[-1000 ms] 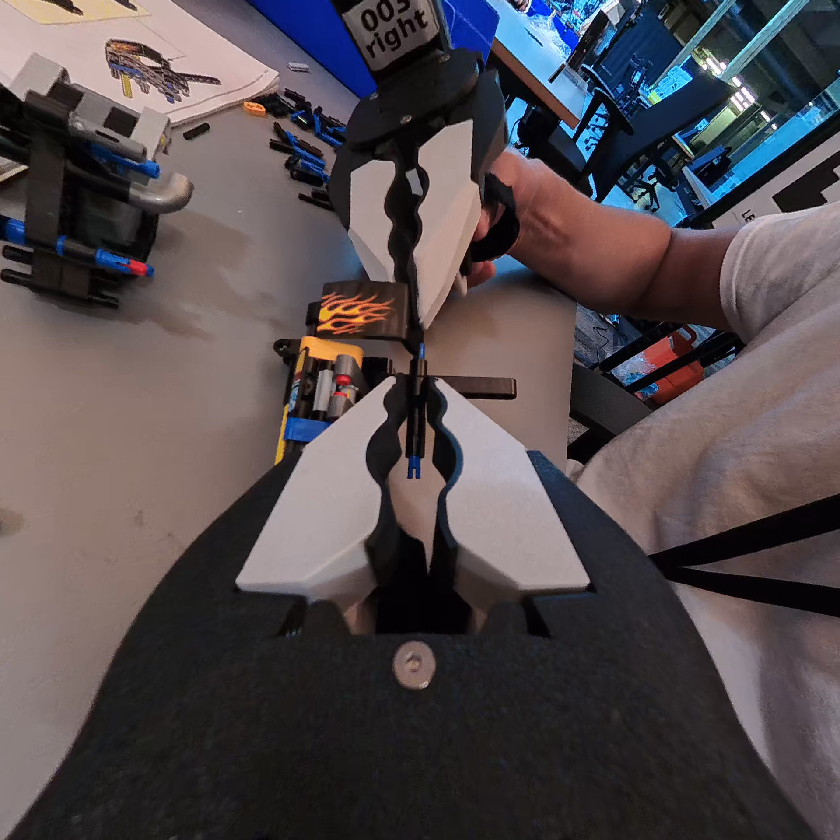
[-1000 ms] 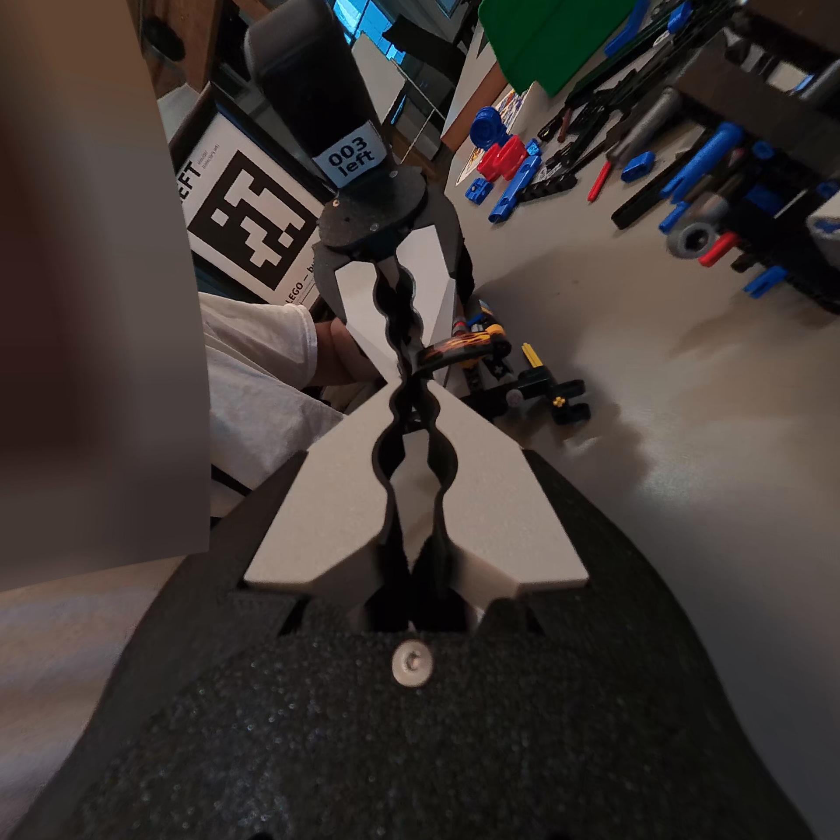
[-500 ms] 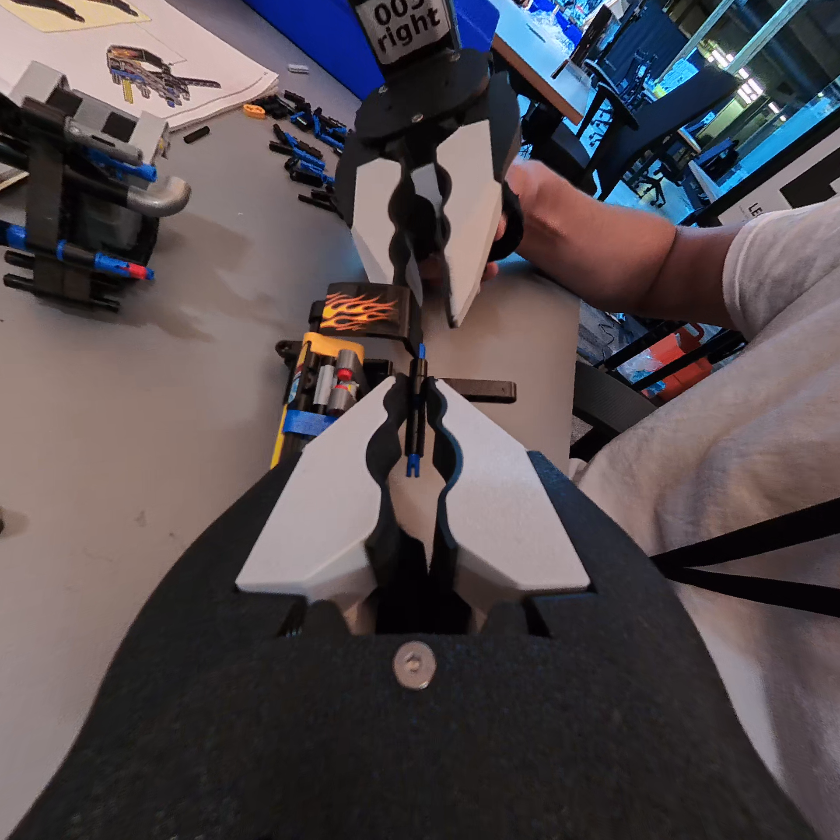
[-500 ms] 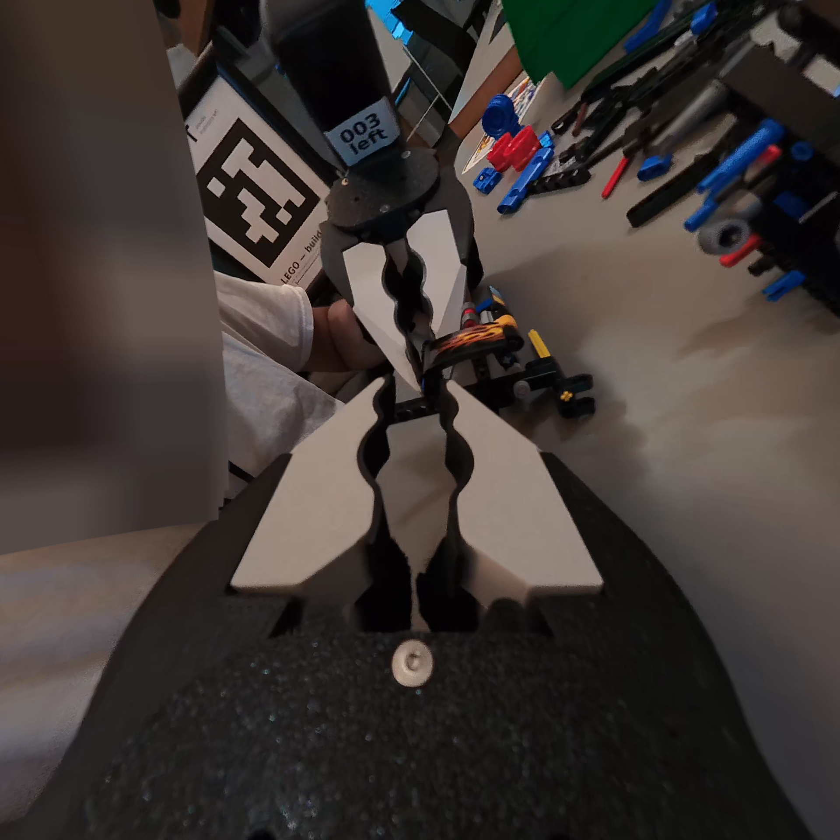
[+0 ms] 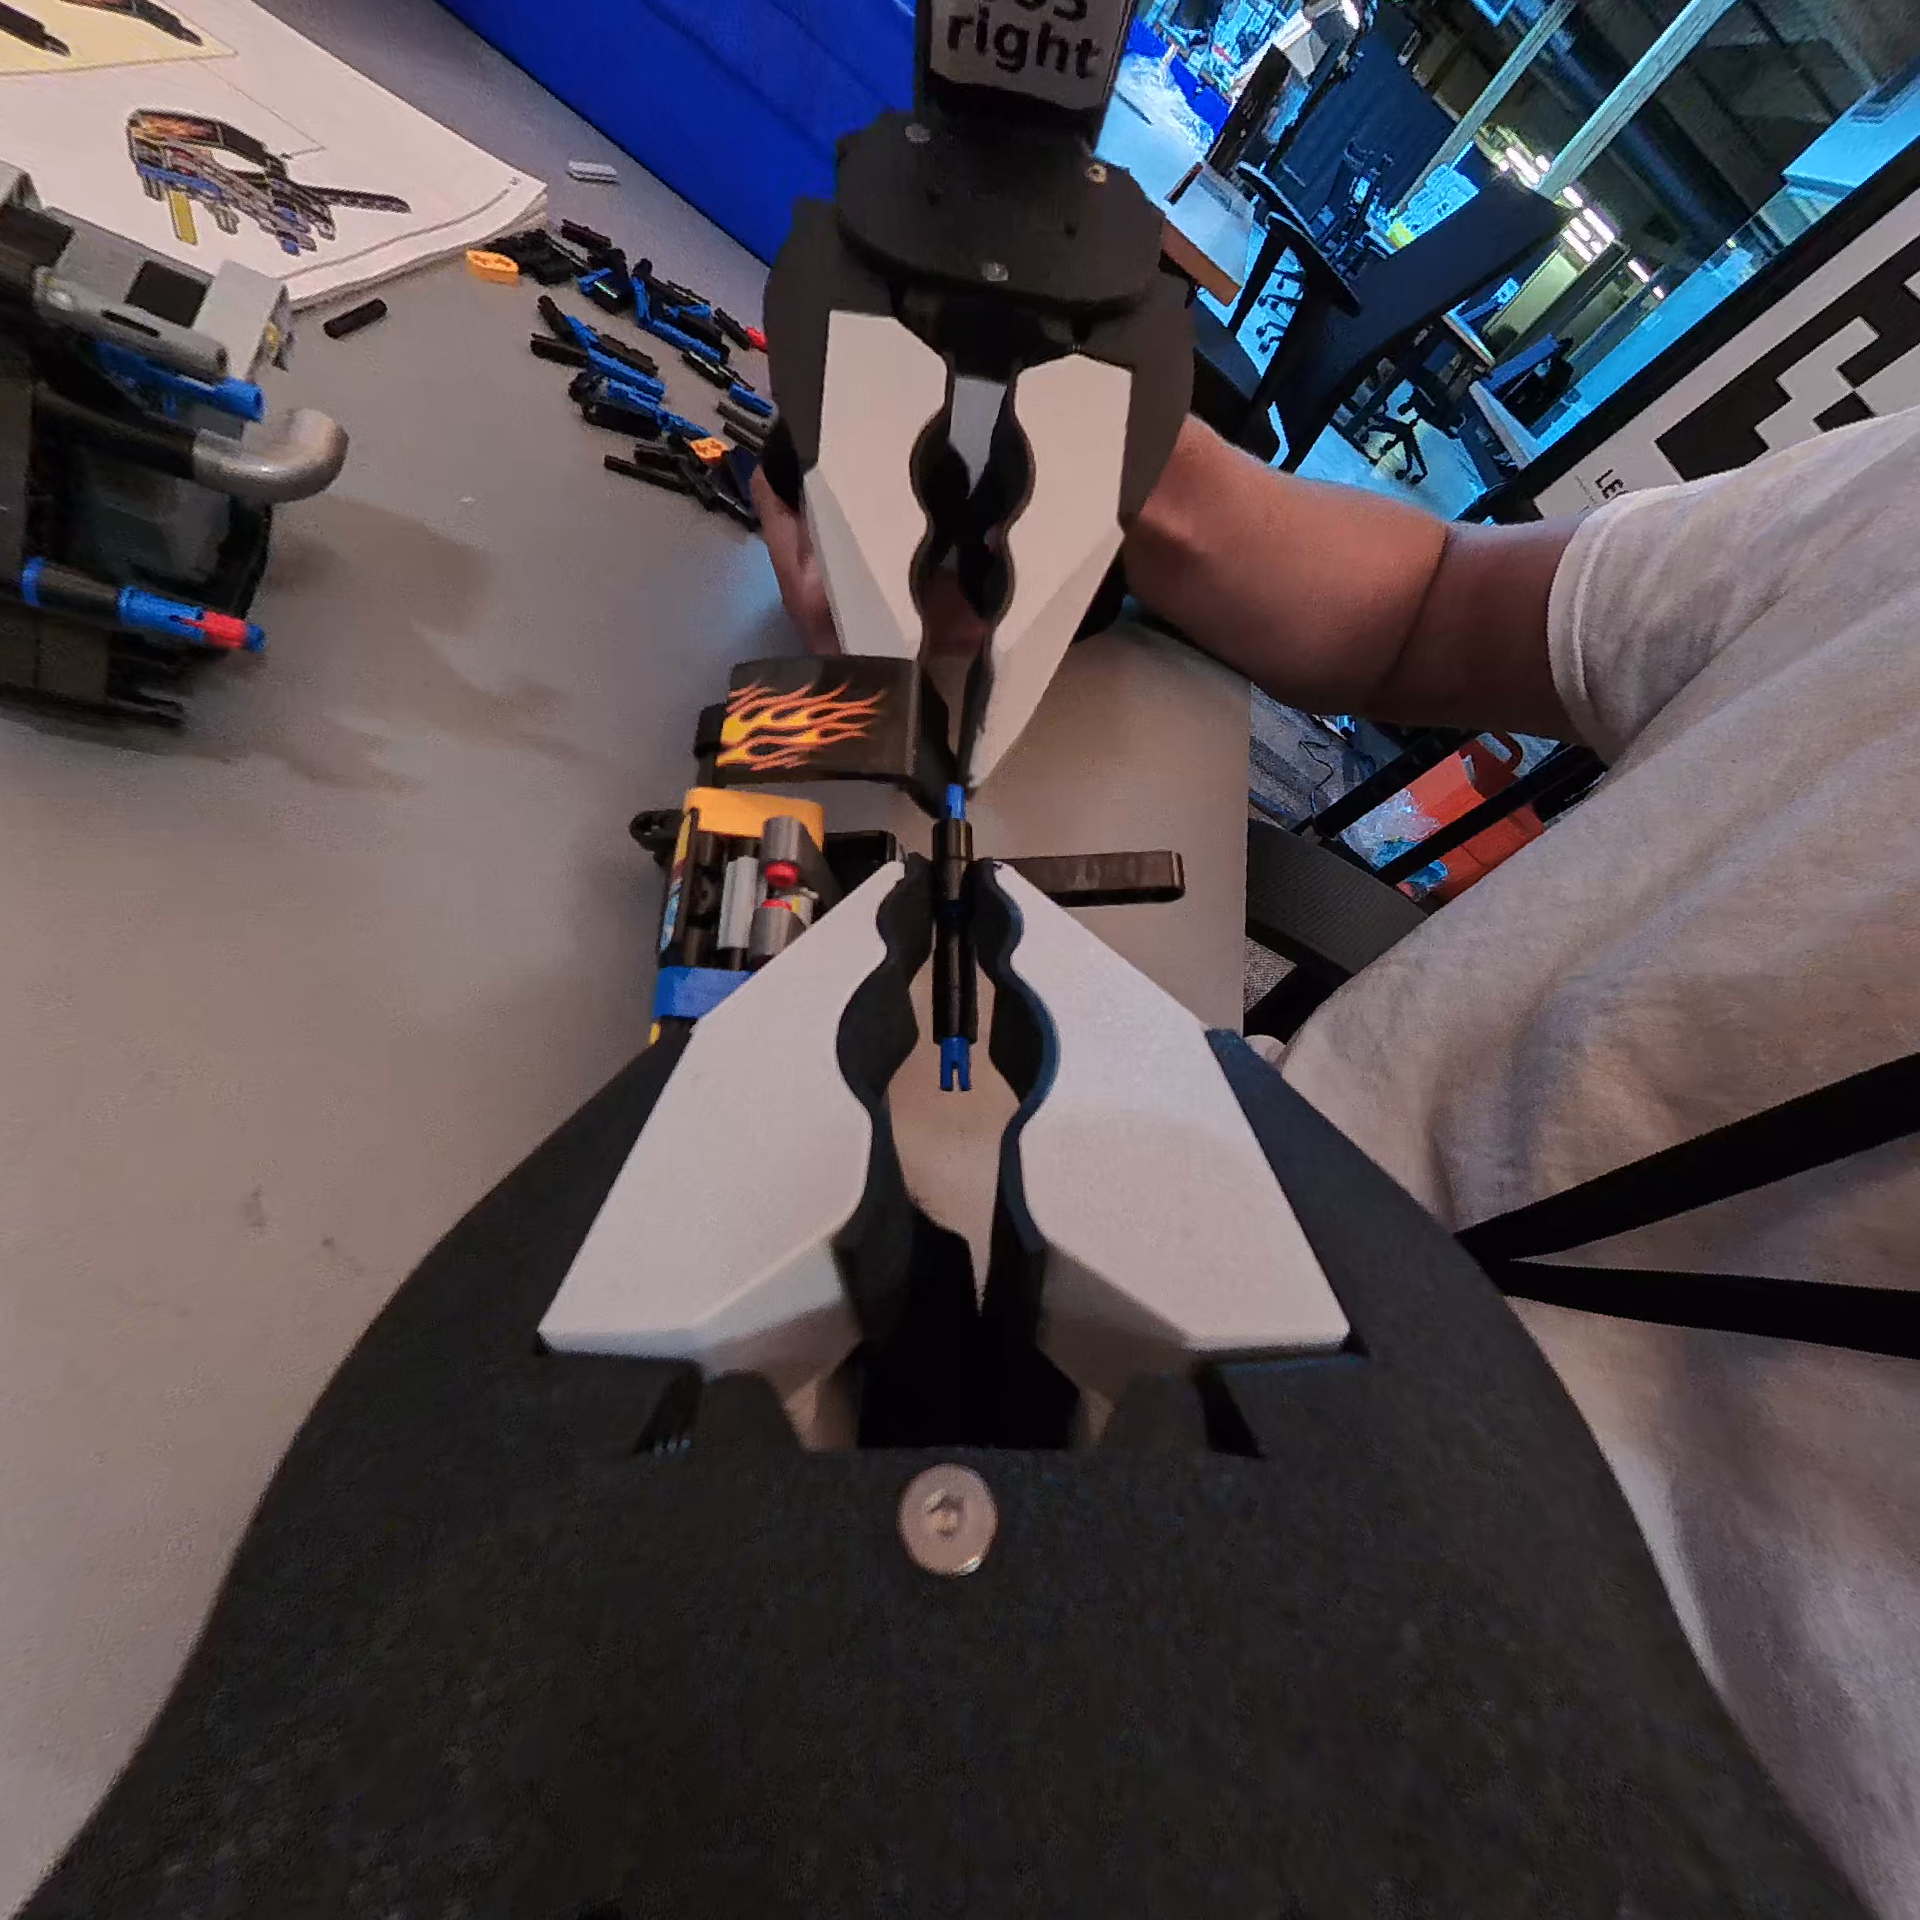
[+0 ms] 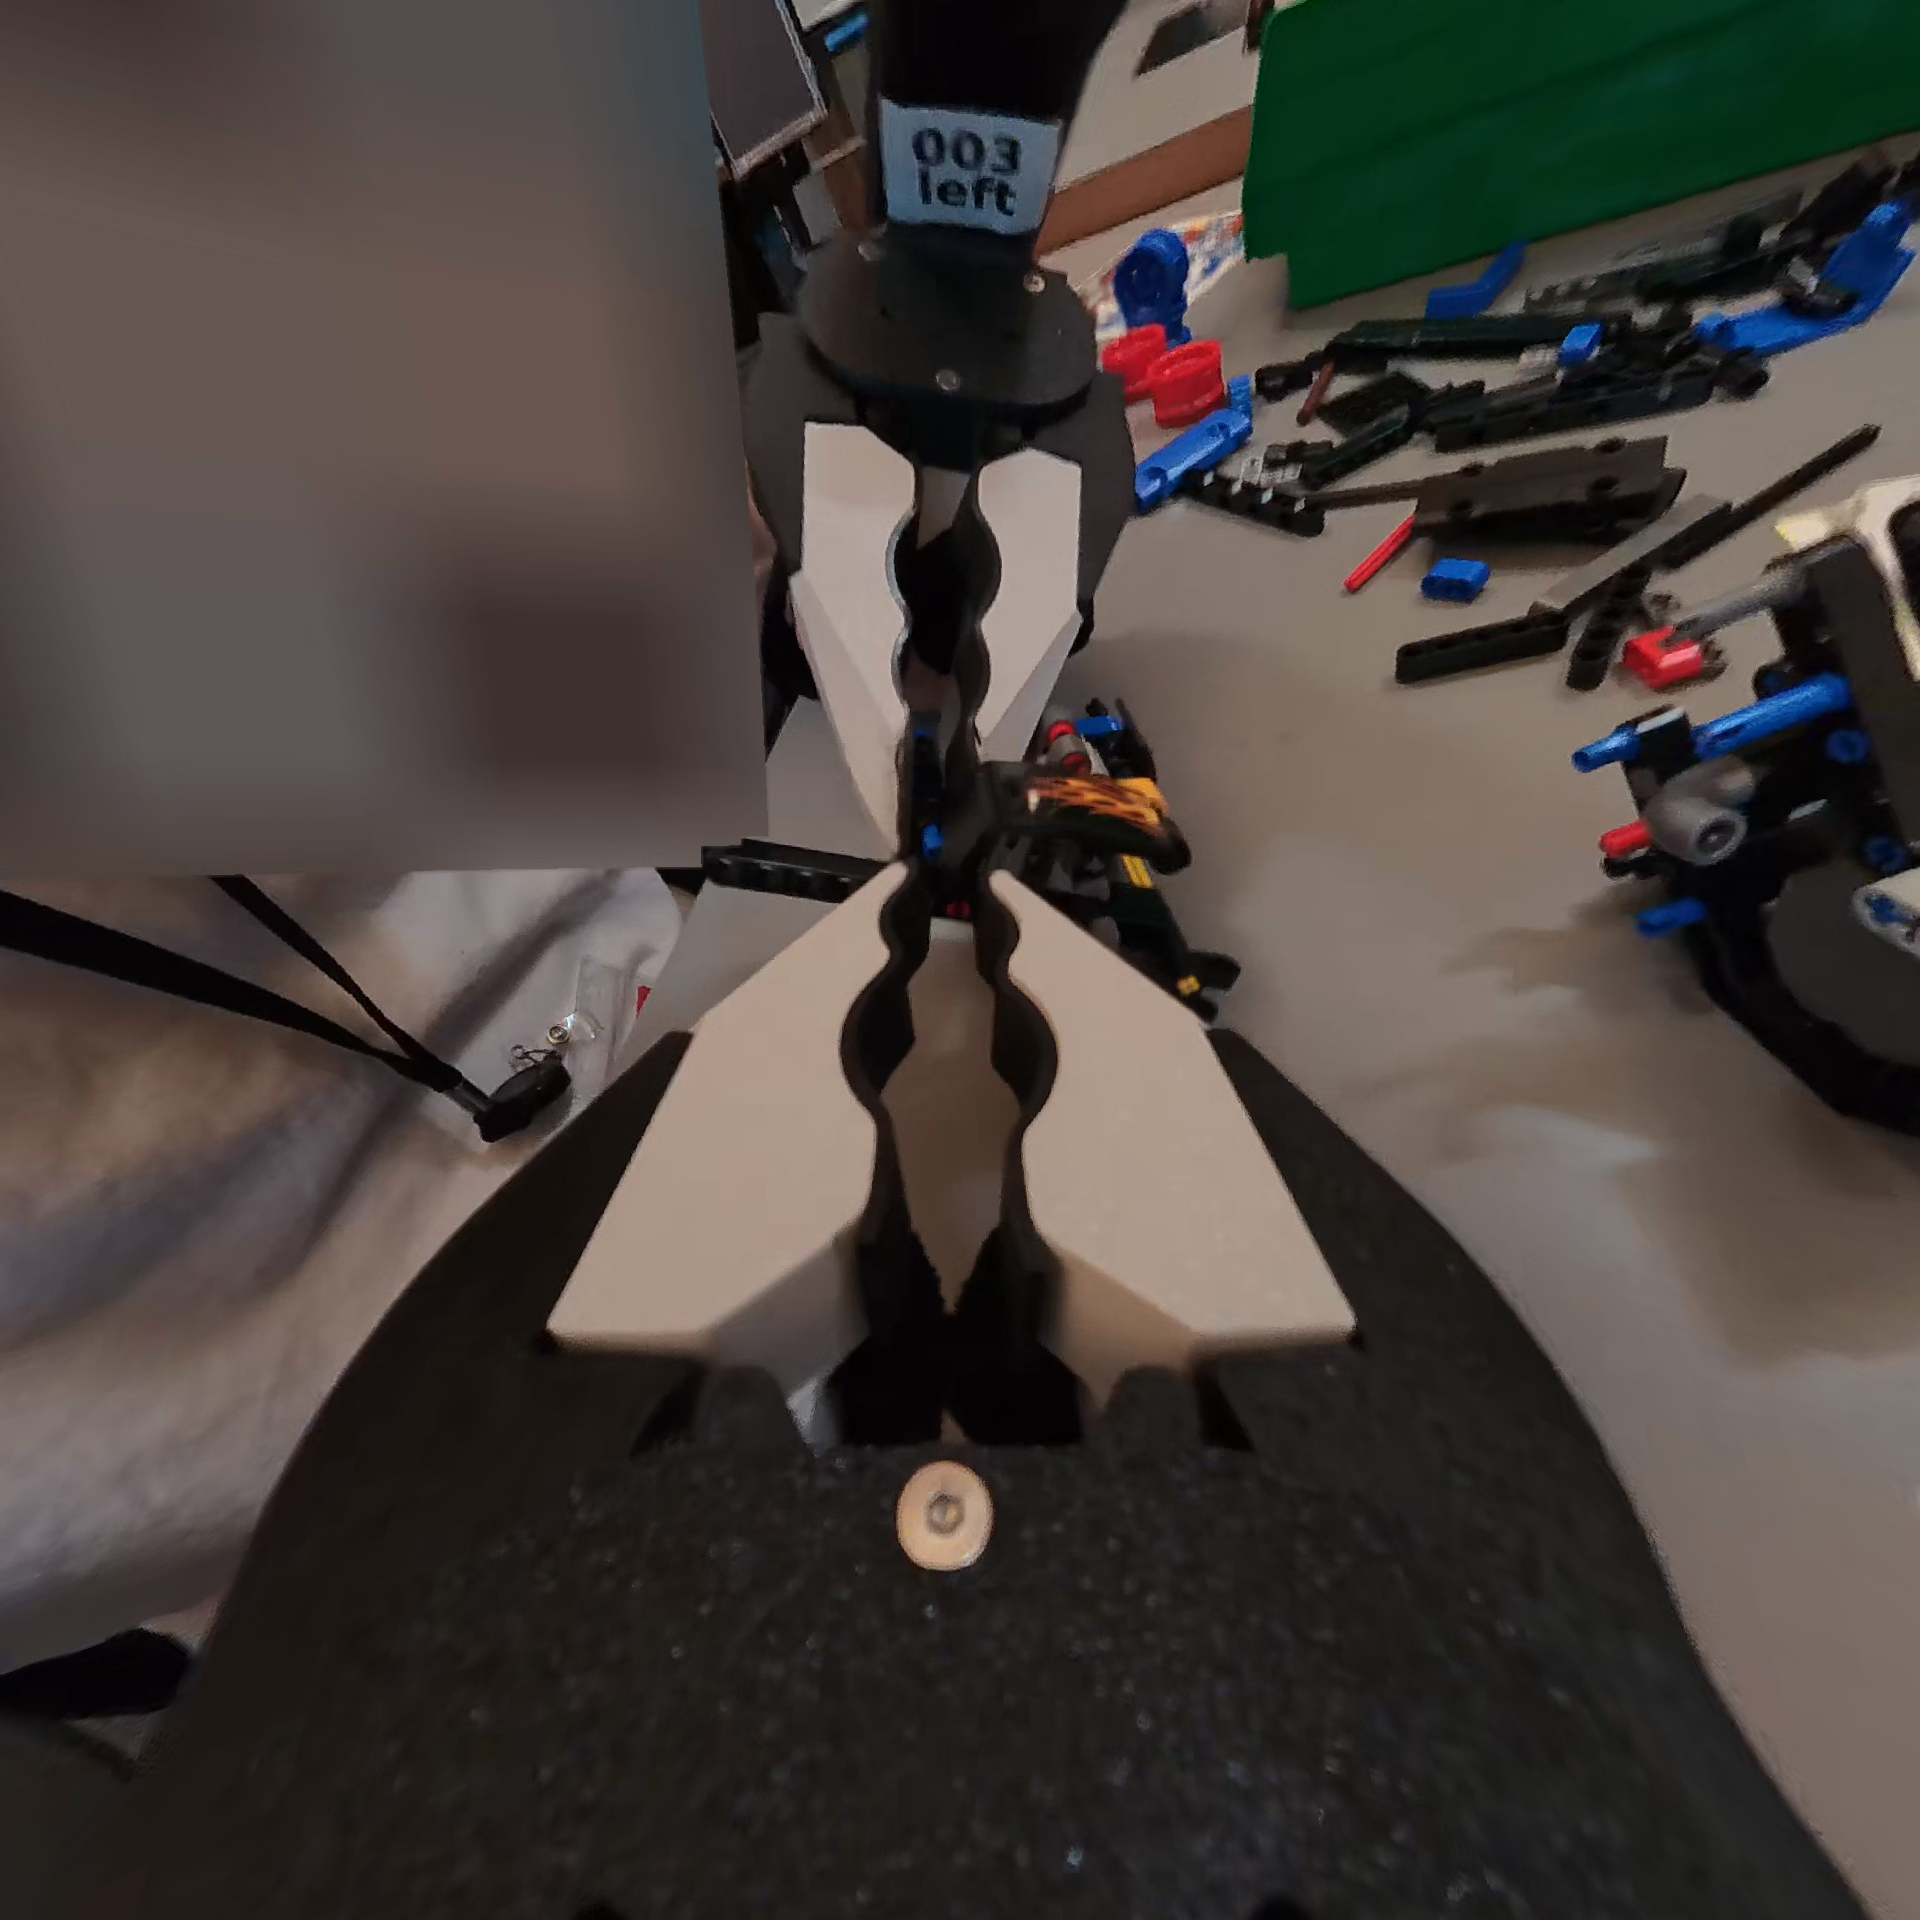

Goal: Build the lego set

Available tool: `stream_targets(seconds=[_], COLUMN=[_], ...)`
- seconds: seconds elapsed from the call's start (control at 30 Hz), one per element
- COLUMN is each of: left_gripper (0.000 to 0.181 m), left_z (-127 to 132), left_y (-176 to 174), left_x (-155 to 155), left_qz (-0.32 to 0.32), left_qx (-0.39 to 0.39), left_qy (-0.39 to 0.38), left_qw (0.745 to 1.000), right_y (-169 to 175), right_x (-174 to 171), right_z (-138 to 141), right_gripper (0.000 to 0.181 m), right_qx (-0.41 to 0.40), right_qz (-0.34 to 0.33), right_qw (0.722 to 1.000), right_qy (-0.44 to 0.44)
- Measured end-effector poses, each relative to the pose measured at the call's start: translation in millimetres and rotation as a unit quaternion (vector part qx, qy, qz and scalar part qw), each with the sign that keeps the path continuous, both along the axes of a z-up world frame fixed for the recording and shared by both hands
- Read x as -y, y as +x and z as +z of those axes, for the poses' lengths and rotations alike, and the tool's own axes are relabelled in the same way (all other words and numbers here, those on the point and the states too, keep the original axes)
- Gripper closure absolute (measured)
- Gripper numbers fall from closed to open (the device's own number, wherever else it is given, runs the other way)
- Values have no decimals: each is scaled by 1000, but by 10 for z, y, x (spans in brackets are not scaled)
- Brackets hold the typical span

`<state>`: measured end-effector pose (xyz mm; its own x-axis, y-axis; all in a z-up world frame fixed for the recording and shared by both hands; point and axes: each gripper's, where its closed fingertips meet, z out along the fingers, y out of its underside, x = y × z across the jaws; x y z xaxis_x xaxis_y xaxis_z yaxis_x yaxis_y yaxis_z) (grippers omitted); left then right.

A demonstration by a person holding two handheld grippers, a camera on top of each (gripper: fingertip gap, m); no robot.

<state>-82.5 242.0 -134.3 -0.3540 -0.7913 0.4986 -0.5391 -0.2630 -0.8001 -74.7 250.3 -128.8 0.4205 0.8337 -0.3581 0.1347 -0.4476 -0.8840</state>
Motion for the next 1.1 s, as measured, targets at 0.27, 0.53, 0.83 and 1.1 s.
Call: stream_targets(seconds=[0.27, 0.53, 0.83, 1.1], left_gripper=[176, 176, 176, 176], left_z=[-36, -13, -22, -53], left_y=[-1, -4, -4, -9], left_x=[21, 22, 25, 53], left_qz=[-1, -2, -1, -9], left_qx=[-7, -7, -11, -27], left_qy=[14, -8, -12, -27], left_qw=[1000, 1000, 1000, 999], right_y=[-16, -6, -19, -37], right_x=[23, 69, 79, 102], right_z=[62, -21, -37, -27], right_gripper=[176, 175, 175, 175], right_qx=[-102, -49, -46, -58], right_qz=[5, 14, 18, 25], right_qw=[986, 993, 993, 990], right_qy=[-134, -102, -110, -124])
